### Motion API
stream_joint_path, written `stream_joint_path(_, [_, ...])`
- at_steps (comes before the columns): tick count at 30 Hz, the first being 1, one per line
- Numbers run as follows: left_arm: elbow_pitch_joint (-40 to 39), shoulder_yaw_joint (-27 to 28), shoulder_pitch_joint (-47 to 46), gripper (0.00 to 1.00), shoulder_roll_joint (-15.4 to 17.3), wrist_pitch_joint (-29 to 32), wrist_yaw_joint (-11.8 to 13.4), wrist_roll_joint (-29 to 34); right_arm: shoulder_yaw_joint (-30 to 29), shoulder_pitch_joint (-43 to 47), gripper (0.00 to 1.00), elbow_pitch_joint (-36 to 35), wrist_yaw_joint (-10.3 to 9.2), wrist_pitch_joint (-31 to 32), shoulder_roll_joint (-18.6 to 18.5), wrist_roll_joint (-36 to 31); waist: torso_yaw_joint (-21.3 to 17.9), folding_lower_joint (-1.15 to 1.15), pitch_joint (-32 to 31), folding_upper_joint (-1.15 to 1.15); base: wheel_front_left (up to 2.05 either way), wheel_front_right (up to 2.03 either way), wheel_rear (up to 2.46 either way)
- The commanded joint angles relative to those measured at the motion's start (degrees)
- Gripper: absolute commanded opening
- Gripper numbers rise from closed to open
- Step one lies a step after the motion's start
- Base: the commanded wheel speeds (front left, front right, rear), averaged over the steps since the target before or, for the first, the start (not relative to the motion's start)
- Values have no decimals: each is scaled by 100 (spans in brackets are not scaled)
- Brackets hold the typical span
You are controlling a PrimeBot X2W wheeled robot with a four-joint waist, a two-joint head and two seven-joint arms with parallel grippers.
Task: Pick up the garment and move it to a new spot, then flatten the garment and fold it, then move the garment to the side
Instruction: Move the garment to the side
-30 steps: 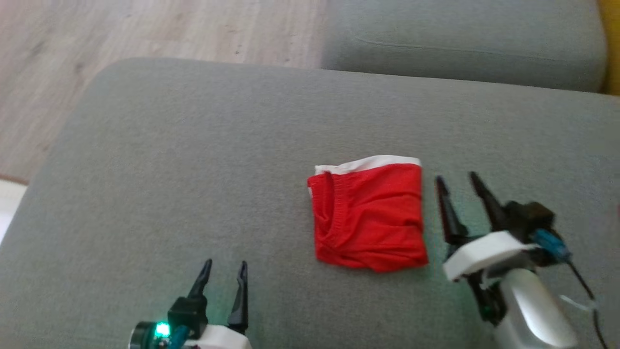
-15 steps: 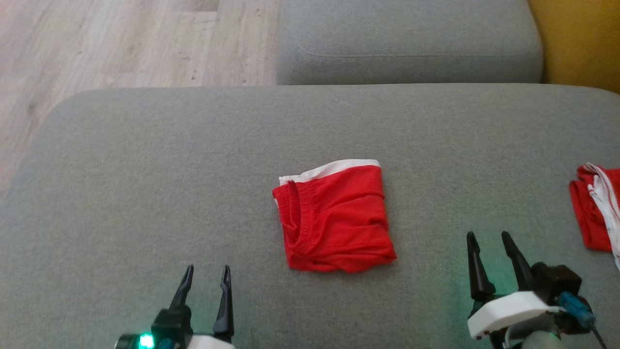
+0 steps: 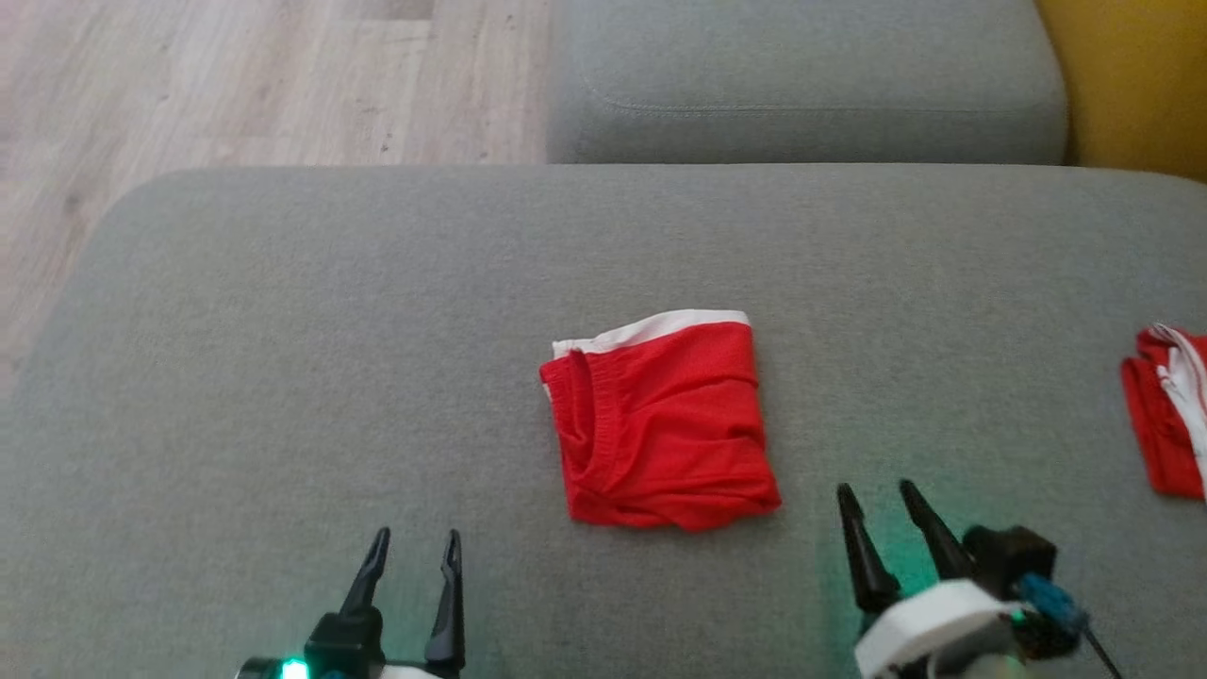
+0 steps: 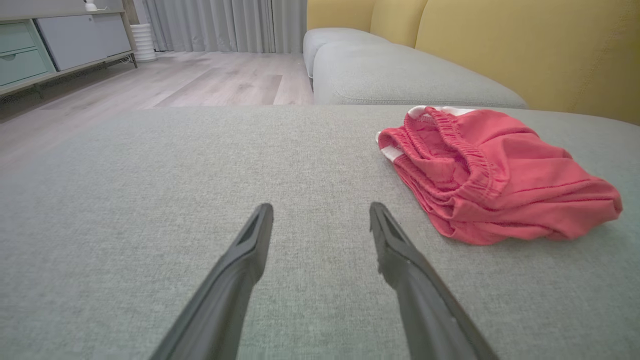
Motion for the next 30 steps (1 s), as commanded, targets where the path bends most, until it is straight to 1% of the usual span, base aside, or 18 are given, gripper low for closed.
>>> stream_joint_path(1, [-121, 103, -200, 100, -2, -47, -2, -22, 260, -487, 100, -50, -4, -63, -16, 145, 101, 0, 52, 0, 0, 0, 0])
stream_joint_path(5, [-62, -128, -270, 100, -2, -47, -34, -83, 573, -1089, 100, 432, -4, -49, -16, 578, 423, 0, 211, 0, 0, 0, 0])
stream_joint_path(8, [-23, -329, -367, 100, -2, -47, -37, -206, 621, -1549, 100, 792, -4, -48, -16, 732, 736, 0, 360, 0, 0, 0, 0])
stream_joint_path(9, [-21, -419, -444, 100, -2, -47, -7, -243, 590, -1804, 100, 1103, -4, -14, -16, 720, 917, 0, 451, 0, 0, 0, 0])
stream_joint_path(12, [-3, -548, -513, 100, -2, -47, -3, -276, 503, -2090, 100, 1669, -4, 79, -16, 550, 1134, 0, 557, 0, 0, 0, 0])
stream_joint_path(16, [14, -621, -539, 100, -2, -47, 26, -320, 389, -2243, 100, 2431, -4, 297, -16, 291, 1274, 0, 627, 0, 0, 0, 0])
stream_joint_path(17, [14, -626, -540, 100, -2, -47, 35, -323, 394, -2259, 98, 2544, -4, 293, -16, 261, 1278, 0, 635, 0, 0, 0, 0])
stream_joint_path(18, [11, -621, -538, 100, -2, -47, 48, -327, 437, -2271, 30, 2586, -4, 254, -16, 278, 1266, 0, 646, 0, 0, 0, 0])
stream_joint_path(19, [7, -607, -534, 100, -2, -47, 64, -330, 489, -2274, 0, 2598, -4, 203, -16, 314, 1236, 0, 650, 0, 0, 0, 0])
stream_joint_path(21, [-6, -582, -539, 100, -2, -47, 77, -348, 564, -2284, 0, 2593, -4, 97, -16, 347, 1125, 0, 634, 0, 0, 0, 0])
stream_joint_path(23, [-45, -544, -545, 100, -2, -47, 85, -338, 578, -2299, 0, 2569, -4, 17, -16, 309, 929, 0, 597, 0, 0, 0, 0])
stream_joint_path(26, [-103, -446, -544, 100, -2, -47, 83, -302, 511, -2326, 0, 2458, -4, -42, -16, 278, 409, 0, 548, 0, 0, 0, 0])
stream_joint_path(28, [-115, -390, -560, 100, -2, -47, 47, -268, 479, -2330, 0, 2378, -4, -55, -16, 263, -44, 0, 516, 0, 0, 0, 0])
stream_joint_path(29, [-115, -390, -560, 100, -2, -47, 47, -268, 479, -2330, 0, 2378, -4, -55, -16, 263, -44, 0, 516, 0, 0, 0, 0])
stream_joint_path(30, [-132, -365, -583, 100, -2, -47, 30, -275, 479, -2328, 0, 2339, -4, -58, -16, 282, -291, 0, 522, 0, 0, 0, 0])
